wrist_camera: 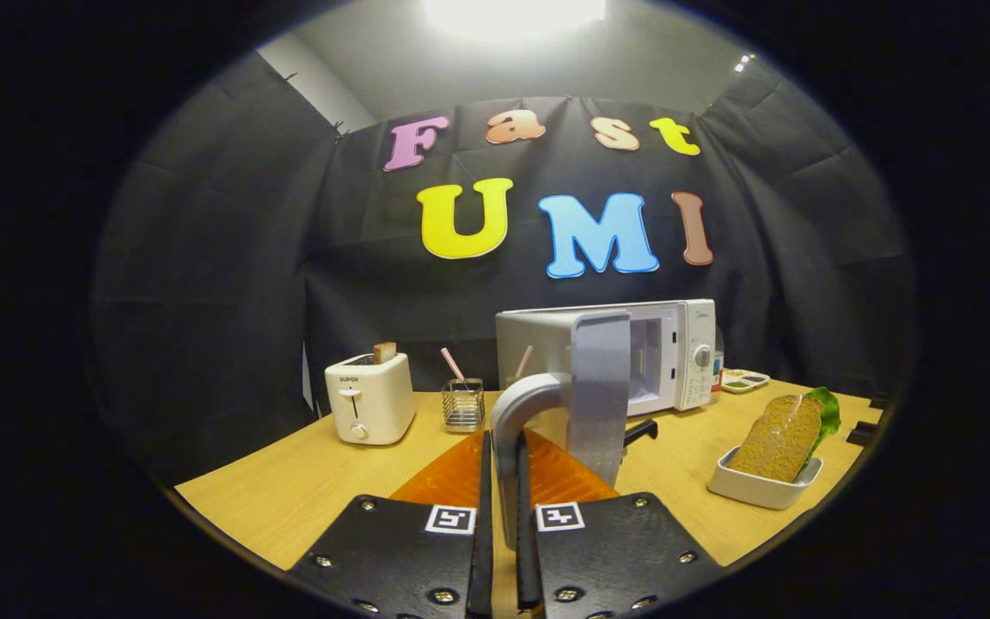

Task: Open the microwave, put the food inside, and close the microwave door.

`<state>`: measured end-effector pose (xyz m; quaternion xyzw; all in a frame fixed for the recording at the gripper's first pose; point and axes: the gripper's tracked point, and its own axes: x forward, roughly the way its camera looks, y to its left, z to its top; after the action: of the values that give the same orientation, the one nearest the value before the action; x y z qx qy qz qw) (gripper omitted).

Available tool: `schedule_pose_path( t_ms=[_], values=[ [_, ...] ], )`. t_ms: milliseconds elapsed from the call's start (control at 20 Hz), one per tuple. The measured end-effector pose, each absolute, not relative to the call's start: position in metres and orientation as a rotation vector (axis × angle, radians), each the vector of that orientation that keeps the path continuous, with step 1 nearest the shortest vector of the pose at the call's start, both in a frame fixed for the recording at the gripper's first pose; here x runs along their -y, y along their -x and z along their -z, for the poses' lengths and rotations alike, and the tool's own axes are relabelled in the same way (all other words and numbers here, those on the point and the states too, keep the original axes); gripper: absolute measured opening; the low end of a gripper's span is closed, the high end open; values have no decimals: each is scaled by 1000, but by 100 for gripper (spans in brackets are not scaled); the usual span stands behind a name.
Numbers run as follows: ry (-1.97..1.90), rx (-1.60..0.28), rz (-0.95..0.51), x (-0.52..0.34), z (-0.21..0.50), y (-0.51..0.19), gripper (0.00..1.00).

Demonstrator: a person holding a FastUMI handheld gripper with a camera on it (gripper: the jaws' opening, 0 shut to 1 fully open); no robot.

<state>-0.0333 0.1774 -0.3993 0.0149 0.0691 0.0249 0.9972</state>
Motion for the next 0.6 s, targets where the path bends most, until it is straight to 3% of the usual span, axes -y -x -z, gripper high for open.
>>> schedule_pose_path(
  t_ms=[100, 200, 350, 400, 500, 600],
  values=[
    [25, -128, -123, -204, 405, 51, 17],
    [24, -134, -286, -226, 413, 76, 19],
    [-53, -63, -471, -206, 387, 110, 31],
    [-56, -30, -474, -181, 377, 113, 42],
    [-60, 16, -423, -118, 364, 108, 47],
    [-75, -2, -391, -61, 369, 102, 62]
  ],
)
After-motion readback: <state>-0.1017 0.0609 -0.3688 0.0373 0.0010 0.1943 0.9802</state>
